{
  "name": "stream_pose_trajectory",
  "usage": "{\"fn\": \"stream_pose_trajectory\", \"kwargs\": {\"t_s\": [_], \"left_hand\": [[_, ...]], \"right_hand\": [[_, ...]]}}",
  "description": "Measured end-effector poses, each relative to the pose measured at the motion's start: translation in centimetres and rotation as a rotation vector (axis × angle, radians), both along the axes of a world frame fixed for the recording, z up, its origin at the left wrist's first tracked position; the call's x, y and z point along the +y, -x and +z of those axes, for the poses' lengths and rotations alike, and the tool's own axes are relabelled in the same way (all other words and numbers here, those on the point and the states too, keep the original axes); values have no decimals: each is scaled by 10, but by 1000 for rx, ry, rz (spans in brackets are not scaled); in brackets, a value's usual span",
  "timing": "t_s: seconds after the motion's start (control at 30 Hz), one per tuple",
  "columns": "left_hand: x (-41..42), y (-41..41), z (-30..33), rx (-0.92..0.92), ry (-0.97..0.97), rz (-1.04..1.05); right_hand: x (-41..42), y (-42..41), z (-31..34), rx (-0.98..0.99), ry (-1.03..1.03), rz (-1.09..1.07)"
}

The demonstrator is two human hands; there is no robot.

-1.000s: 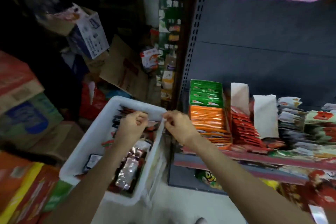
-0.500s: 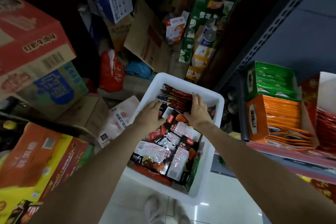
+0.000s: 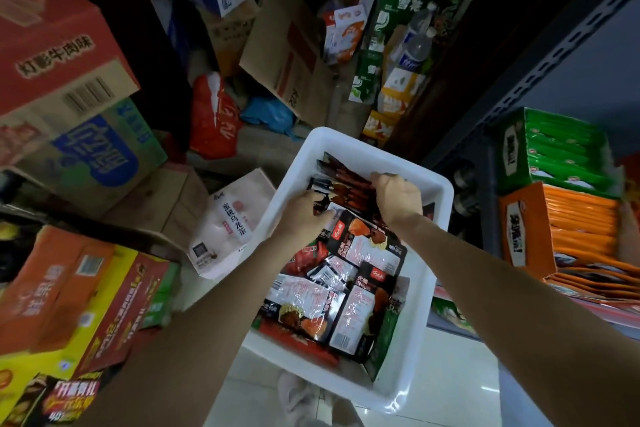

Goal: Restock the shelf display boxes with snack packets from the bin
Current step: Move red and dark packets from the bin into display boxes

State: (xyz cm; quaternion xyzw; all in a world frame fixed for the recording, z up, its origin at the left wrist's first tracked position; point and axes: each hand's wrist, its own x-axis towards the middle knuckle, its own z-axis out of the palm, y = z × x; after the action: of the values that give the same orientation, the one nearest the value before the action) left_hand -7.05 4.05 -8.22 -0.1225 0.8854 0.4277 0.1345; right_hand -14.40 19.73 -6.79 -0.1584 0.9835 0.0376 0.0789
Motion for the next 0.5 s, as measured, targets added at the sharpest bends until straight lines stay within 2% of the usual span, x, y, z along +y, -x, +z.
{"fn": "stream_pose_trajectory", "kwargs": {"t_s": [0.1,0.13,0.23,0.3,0.33,0.5], "left_hand": [[3,2,15,43,-265,219],[3,3,21,-19,-435,313],[-6,8,41,-345,-1170,666],[-16,10,54,-462,-1449,729],[-18,10,62,-470,-1490,708],[-10,5,101,-401,-1367,531]], "right_hand": [[9,-2,12,51,92,-38],[14,-4,17,74,162,-53],[31,-14,33,170,390,71],[41,-23,46,198,567,182],[45,-29,53,200,624,198],[63,-52,76,268,723,181]]}}
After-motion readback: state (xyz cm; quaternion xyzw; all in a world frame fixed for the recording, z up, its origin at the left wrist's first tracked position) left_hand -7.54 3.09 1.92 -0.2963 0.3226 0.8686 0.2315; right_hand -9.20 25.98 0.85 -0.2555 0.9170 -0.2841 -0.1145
